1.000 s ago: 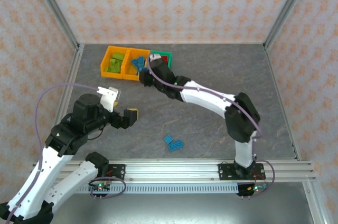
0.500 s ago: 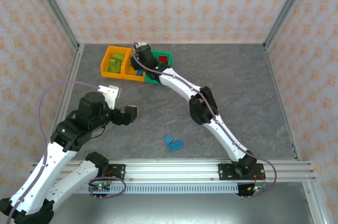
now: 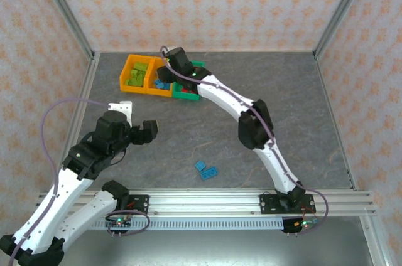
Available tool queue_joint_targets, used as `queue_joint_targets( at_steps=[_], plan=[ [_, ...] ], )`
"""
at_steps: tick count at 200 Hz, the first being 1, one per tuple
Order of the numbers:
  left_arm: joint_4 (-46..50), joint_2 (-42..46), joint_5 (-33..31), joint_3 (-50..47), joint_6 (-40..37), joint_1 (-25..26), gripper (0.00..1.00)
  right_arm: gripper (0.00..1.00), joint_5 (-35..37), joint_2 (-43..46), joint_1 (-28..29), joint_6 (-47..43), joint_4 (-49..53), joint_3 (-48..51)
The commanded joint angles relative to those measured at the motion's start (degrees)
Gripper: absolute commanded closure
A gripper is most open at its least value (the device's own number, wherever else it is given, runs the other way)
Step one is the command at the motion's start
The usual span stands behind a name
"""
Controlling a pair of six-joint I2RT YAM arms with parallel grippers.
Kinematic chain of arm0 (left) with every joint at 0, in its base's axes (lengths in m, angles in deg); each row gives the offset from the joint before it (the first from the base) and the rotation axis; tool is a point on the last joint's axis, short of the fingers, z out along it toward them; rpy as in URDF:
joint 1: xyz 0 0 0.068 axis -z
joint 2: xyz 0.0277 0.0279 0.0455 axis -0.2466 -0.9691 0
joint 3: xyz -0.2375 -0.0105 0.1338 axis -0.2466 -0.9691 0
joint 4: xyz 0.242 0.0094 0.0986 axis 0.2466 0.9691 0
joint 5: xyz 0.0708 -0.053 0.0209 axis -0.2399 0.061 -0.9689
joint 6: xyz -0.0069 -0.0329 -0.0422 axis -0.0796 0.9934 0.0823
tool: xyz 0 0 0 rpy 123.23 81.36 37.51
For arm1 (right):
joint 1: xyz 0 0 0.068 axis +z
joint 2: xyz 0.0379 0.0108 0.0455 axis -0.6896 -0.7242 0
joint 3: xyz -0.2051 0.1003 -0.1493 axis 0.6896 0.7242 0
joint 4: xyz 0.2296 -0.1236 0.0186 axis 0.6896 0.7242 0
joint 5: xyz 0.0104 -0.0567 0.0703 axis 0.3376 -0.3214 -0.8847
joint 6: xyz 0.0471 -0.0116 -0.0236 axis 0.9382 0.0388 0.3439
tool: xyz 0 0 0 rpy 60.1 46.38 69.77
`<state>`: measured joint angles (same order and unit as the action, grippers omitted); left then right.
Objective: Sort the legos into containers by color
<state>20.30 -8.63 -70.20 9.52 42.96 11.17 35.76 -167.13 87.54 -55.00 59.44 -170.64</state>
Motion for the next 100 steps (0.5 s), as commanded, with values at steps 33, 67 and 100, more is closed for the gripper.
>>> queue_joint_targets(
  at_steps=[33, 67, 100],
  plan=[
    [-4.7, -6.6, -0.3, -1.5, 17.9, 9.1, 0.18, 0.45, 2.3, 32.2, 0.2, 2.9, 0.0, 32.6],
    [-4.6, -16.2, -9.2, 0.8, 24.7, 25.4, 0.21, 0.37, 9.3, 51.5, 0.2, 10.3, 0.4, 53.9],
    [-2.8, -31.0, -13.7, 5.1, 34.6, 39.0, 0.23, 0.25, 21.4, 65.5, 0.1, 19.9, 7.0, 67.2]
  ],
)
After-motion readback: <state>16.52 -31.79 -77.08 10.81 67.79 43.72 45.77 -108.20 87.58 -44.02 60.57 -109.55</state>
